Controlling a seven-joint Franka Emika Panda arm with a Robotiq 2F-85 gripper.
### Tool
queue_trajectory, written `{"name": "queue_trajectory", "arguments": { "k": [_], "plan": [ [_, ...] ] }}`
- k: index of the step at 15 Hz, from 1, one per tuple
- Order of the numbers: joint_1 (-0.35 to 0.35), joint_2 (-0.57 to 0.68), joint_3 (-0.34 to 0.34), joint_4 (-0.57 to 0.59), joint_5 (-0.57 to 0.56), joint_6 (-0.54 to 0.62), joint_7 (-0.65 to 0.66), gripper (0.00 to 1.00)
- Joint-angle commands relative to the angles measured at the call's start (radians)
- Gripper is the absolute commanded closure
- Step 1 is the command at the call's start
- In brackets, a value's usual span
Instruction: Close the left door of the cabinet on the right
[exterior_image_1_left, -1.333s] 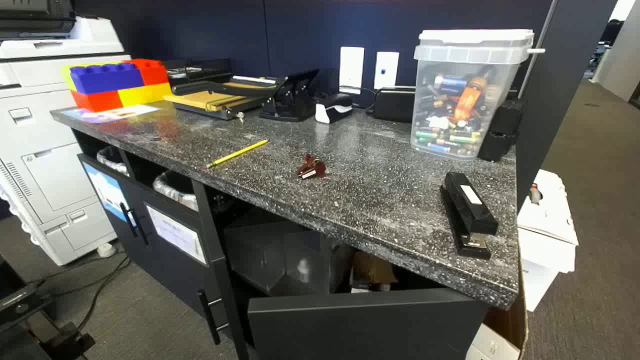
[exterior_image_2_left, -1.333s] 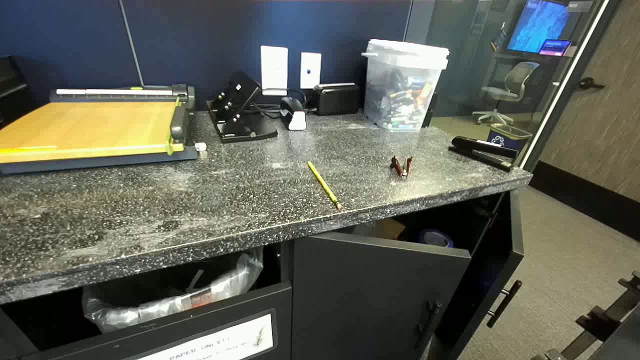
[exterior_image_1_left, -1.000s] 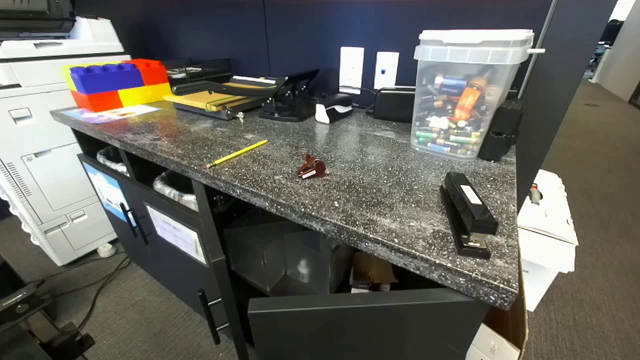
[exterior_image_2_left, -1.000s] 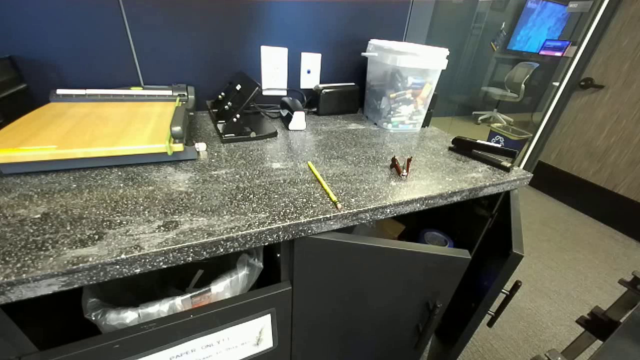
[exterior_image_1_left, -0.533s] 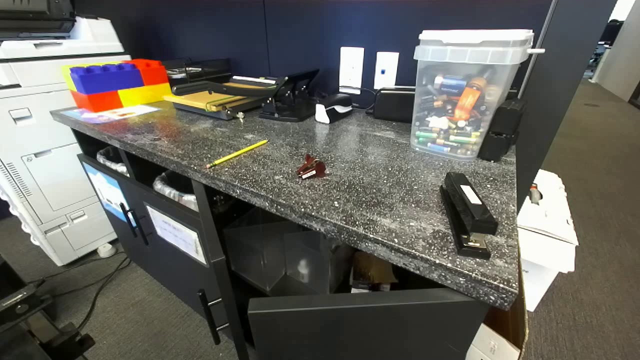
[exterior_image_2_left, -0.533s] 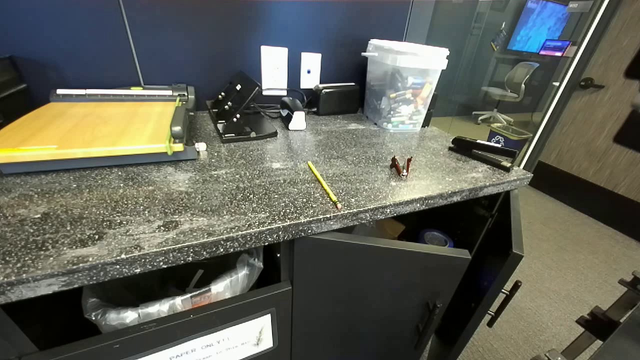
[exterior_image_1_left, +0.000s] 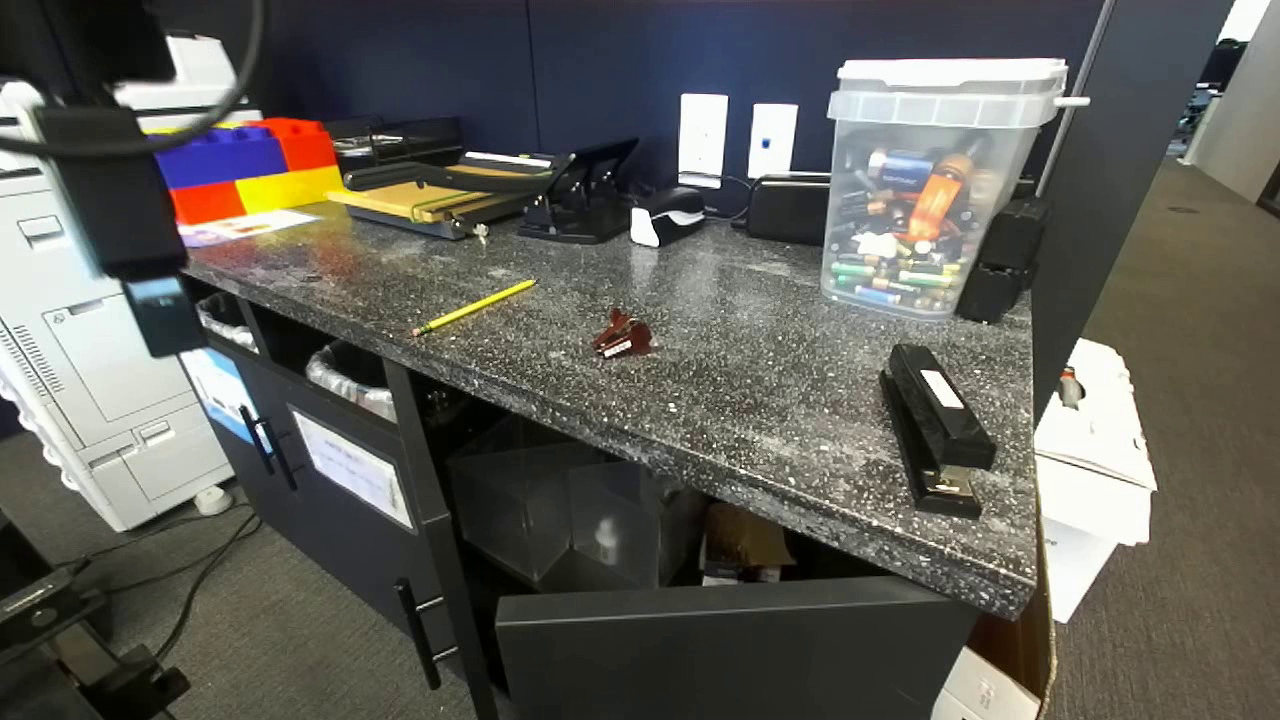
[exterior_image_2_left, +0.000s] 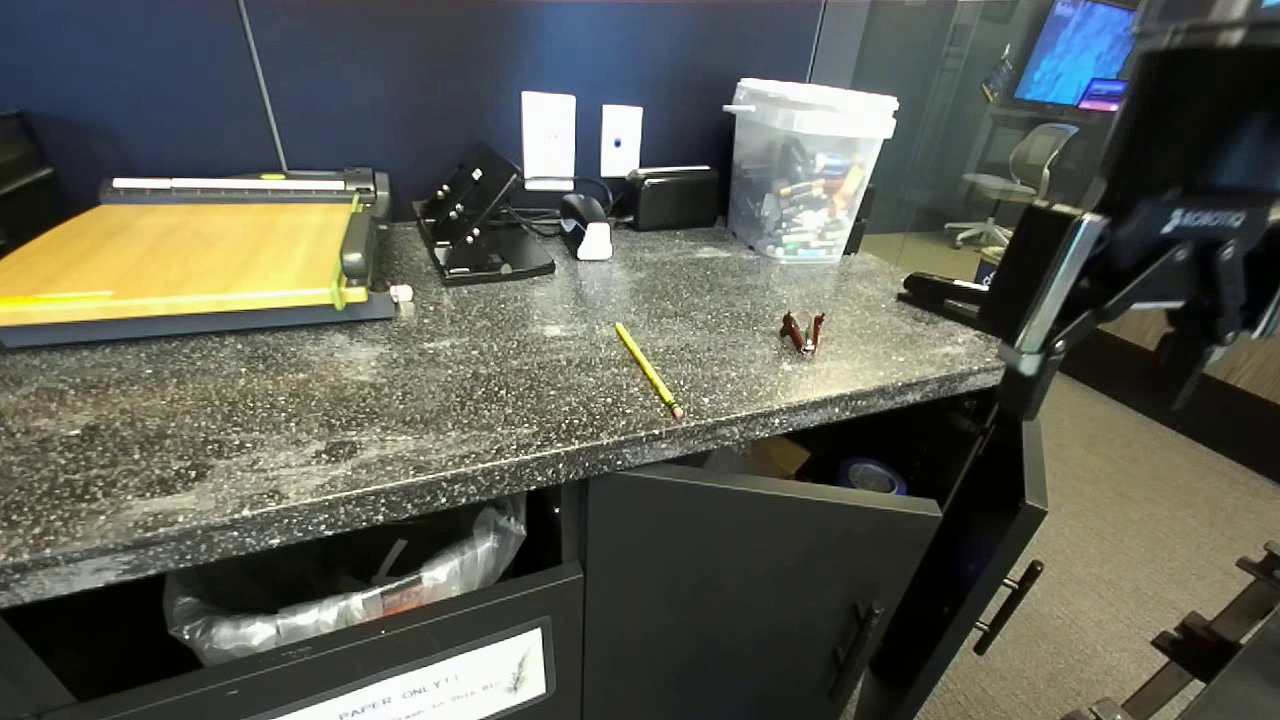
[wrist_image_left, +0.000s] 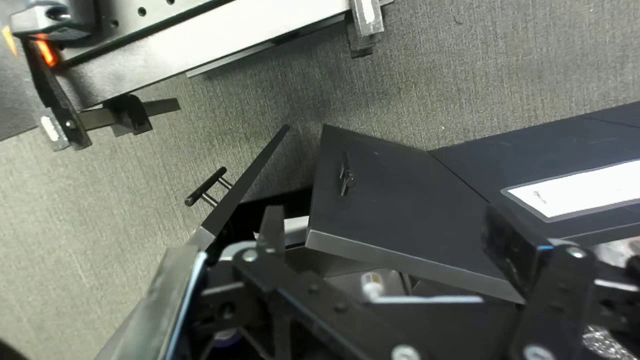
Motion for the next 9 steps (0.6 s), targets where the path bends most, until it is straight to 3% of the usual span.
{"name": "queue_trajectory", "arguments": {
  "k": [1,5,9],
  "plan": [
    [0.045,0.197,-0.07,0.094,-0.032,0.064,0.048,0.0],
    [0.092,0.388,-0.145,0.195,0.007,0.089,0.02,0.0],
    [0.125,0.536,-0.178,0.302,0.063,0.102,0.009,0.0]
  ]
}}
